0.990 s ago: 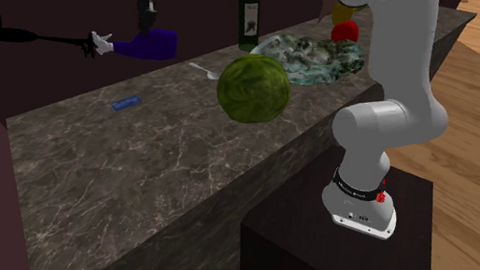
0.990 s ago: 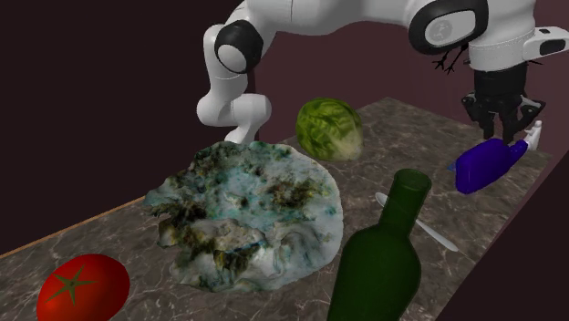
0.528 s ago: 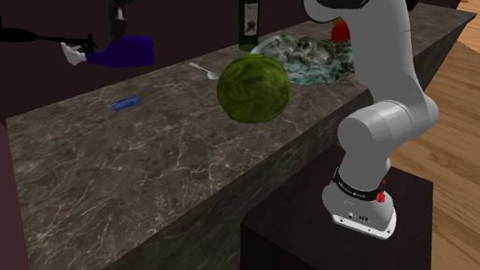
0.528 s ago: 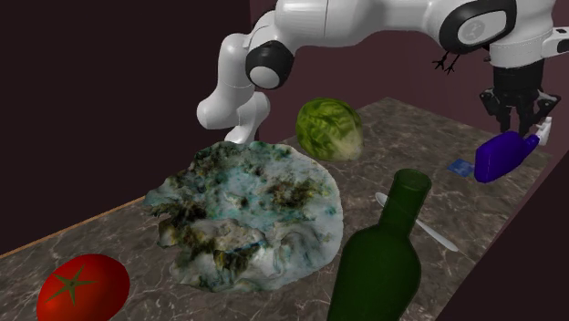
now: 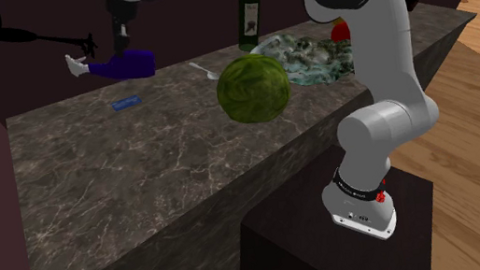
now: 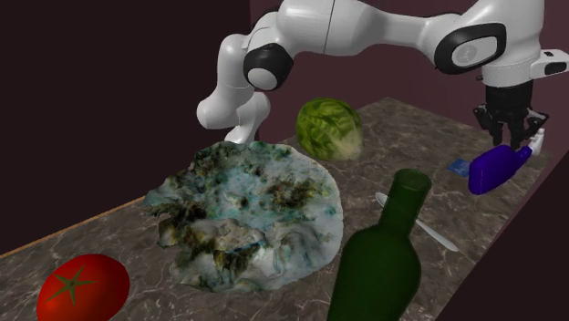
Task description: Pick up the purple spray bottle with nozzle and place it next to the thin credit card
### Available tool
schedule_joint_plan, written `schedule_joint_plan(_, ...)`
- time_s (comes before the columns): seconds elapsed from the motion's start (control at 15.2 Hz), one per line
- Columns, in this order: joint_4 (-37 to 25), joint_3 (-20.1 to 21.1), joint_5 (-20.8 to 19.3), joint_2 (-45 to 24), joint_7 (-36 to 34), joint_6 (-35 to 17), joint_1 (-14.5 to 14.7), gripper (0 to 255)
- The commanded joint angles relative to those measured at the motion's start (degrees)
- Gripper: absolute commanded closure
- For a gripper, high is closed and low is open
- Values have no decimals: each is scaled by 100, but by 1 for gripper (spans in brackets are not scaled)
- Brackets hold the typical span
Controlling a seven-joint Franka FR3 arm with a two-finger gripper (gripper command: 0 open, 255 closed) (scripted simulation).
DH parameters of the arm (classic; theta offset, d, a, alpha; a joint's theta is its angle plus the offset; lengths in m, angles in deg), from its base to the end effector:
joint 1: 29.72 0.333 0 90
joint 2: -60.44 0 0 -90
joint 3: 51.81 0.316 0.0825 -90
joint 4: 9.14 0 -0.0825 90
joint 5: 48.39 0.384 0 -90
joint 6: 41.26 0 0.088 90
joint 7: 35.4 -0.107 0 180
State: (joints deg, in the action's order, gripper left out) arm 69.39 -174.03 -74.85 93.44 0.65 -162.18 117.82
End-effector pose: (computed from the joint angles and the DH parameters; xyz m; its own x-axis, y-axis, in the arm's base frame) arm 0.6981 0.1230 0.5398 0.4373 0.8314 0.3428 0.8214 -0.5244 0.2241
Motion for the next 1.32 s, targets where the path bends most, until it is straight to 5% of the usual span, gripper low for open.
schedule_joint_plan(0.0,140,-16,-29,15,-31,-145,-23,255)
schedule_joint_plan(0.53,160,-19,-32,16,-34,-165,-28,255)
schedule_joint_plan(0.59,161,-18,-32,16,-34,-165,-29,0)
schedule_joint_plan(0.92,161,-18,-32,16,-34,-165,-29,0)
schedule_joint_plan(1.25,97,278,314,-398,138,244,-384,0)
